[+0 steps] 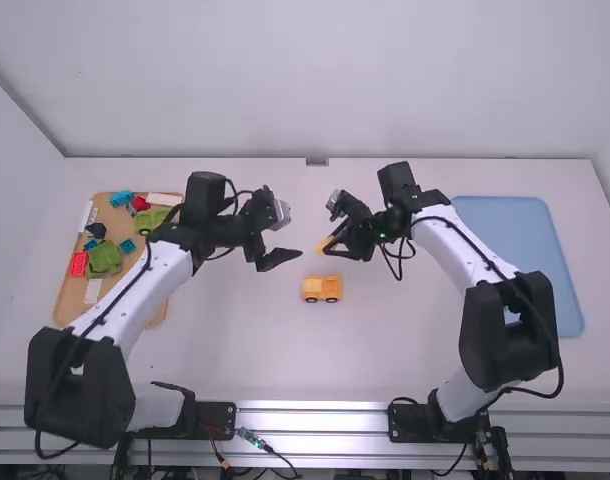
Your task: Assemble lego blocks to make yellow taxi
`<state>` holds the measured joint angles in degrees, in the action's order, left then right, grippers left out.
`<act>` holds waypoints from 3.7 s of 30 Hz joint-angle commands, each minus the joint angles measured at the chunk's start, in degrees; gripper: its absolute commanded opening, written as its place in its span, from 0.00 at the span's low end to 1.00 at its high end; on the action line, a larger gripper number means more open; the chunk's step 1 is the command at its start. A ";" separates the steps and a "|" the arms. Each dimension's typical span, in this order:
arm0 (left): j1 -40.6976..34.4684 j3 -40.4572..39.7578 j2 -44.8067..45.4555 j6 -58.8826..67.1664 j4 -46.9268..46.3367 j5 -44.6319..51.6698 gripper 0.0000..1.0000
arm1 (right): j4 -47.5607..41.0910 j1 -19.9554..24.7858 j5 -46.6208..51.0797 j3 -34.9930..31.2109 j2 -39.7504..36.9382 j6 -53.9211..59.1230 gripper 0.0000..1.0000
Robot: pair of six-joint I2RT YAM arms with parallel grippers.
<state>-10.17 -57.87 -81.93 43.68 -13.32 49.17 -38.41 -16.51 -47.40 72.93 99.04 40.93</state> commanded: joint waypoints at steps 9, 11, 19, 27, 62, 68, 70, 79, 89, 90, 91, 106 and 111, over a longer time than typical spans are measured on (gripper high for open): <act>1.07 -11.50 -14.96 21.38 -19.45 22.47 0.95 | -13.07 -2.27 4.17 10.38 -0.47 19.17 0.17; 1.18 -11.39 -15.55 22.73 -19.74 24.09 0.95 | -13.20 -2.25 4.42 10.88 -0.47 18.78 0.17; -1.05 -9.22 -15.59 13.84 -10.27 23.02 0.97 | -13.00 -3.32 5.29 11.17 -0.47 17.66 0.18; -4.61 -8.70 -15.59 6.23 -5.07 14.86 0.92 | -12.79 -6.34 7.96 11.19 -0.47 17.62 0.10; -2.58 -2.01 -15.77 6.69 3.48 18.88 0.71 | -11.93 -6.78 8.22 11.56 -0.47 20.00 0.05; -2.82 -0.68 -15.79 6.67 5.31 18.97 0.70 | -11.78 -6.27 7.30 11.56 -0.47 20.02 0.02; -2.82 -0.66 -15.79 6.69 5.51 19.02 0.71 | -11.85 -6.25 6.54 11.56 -0.47 20.72 0.02; -2.51 -0.66 -15.81 6.69 6.73 21.79 0.63 | -13.55 -5.55 5.22 11.54 -0.47 23.61 0.02; -1.92 -0.52 -15.81 6.93 6.47 23.74 0.45 | -13.46 -5.60 5.42 11.54 -0.47 23.61 0.02; -1.92 -0.39 -15.81 7.13 6.69 23.67 0.43 | -13.44 -5.62 5.42 11.54 -0.47 23.61 0.02; -1.92 -0.37 -15.81 7.13 6.78 23.67 0.42 | -13.44 -5.62 5.42 11.54 -0.47 23.61 0.02; -2.43 1.99 -15.81 6.67 10.84 23.89 0.21 | -13.05 -5.62 5.22 11.54 -0.47 23.58 0.03; -2.38 2.01 -15.81 6.67 11.02 23.91 0.22 | -12.81 -5.60 5.25 11.54 -0.47 23.63 0.42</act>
<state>-12.53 -56.99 -97.34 49.12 -2.20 71.24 -51.24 -22.13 -40.80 82.91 99.04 64.73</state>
